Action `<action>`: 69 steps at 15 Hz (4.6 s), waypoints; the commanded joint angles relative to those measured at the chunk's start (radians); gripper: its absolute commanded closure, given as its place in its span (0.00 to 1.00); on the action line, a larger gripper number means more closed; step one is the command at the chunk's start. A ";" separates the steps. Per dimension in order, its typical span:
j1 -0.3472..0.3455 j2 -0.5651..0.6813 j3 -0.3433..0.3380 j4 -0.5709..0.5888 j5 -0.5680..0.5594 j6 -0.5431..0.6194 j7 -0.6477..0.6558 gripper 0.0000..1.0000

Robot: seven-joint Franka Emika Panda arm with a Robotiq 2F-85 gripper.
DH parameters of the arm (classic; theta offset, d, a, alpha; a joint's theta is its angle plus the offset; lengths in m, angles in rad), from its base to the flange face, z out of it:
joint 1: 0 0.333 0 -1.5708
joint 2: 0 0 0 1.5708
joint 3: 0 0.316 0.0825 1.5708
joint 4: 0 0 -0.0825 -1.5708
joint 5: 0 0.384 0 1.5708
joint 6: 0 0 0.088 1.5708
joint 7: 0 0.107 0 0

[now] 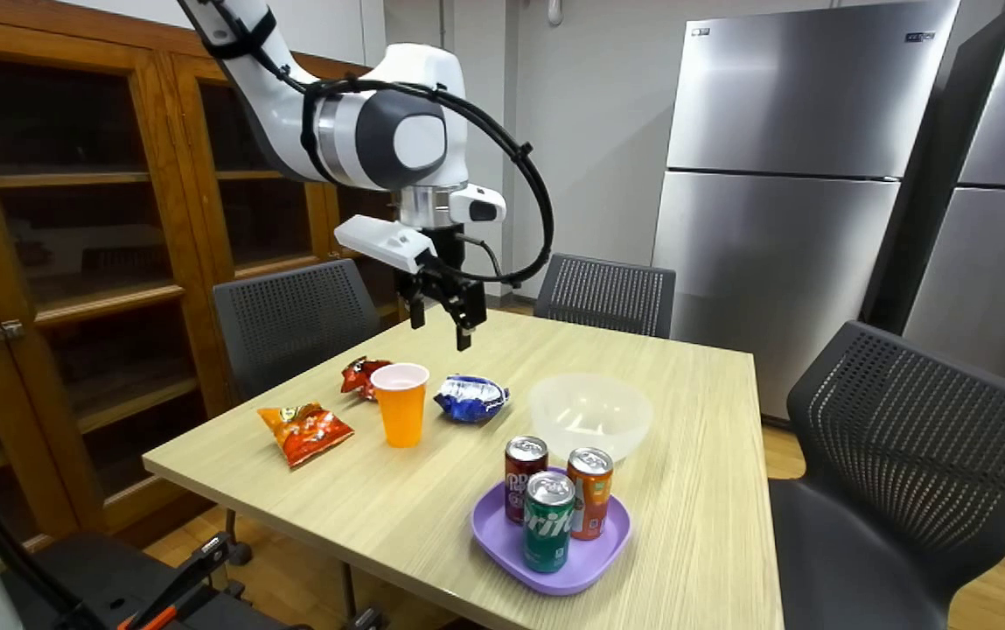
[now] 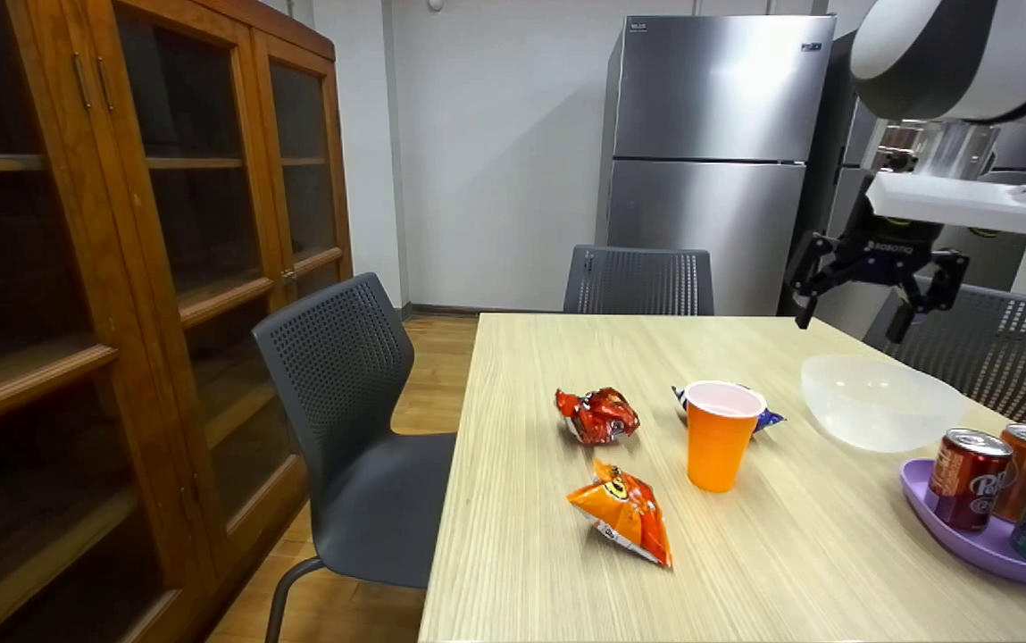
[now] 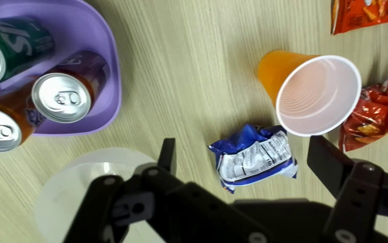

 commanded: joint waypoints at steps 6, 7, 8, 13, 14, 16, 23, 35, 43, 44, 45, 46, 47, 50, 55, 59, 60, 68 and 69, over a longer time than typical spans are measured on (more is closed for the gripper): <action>0.103 -0.091 0.138 -0.036 -0.020 -0.057 0.104 0.00; 0.117 -0.087 0.155 -0.030 -0.024 -0.066 0.122 0.00; 0.131 -0.080 0.172 -0.022 -0.020 -0.074 0.138 0.00; 0.185 -0.035 0.235 0.008 -0.014 -0.084 0.218 0.00; 0.193 -0.025 0.243 0.012 -0.013 -0.080 0.236 0.00; 0.205 0.005 0.256 0.020 -0.024 -0.072 0.278 0.00; 0.235 0.123 0.254 0.068 -0.040 -0.055 0.375 0.00; 0.273 0.332 0.205 0.185 -0.005 -0.038 0.402 0.00; 0.277 0.432 0.198 0.249 0.052 -0.034 0.385 0.00; 0.276 0.441 0.198 0.256 0.060 -0.033 0.383 0.00; 0.274 0.451 0.199 0.263 0.071 -0.032 0.380 0.00; 0.273 0.459 0.200 0.269 0.080 -0.030 0.377 0.00; 0.271 0.467 0.201 0.276 0.091 -0.028 0.375 0.00; 0.269 0.487 0.202 0.293 0.116 -0.026 0.370 0.00; 0.265 0.511 0.203 0.314 0.145 -0.025 0.363 0.00; 0.263 0.523 0.205 0.326 0.163 -0.026 0.357 0.00; 0.264 0.527 0.205 0.329 0.165 -0.027 0.356 0.00; 0.262 0.543 0.209 0.340 0.177 -0.029 0.350 0.00; 0.261 0.544 0.209 0.341 0.179 -0.030 0.351 0.25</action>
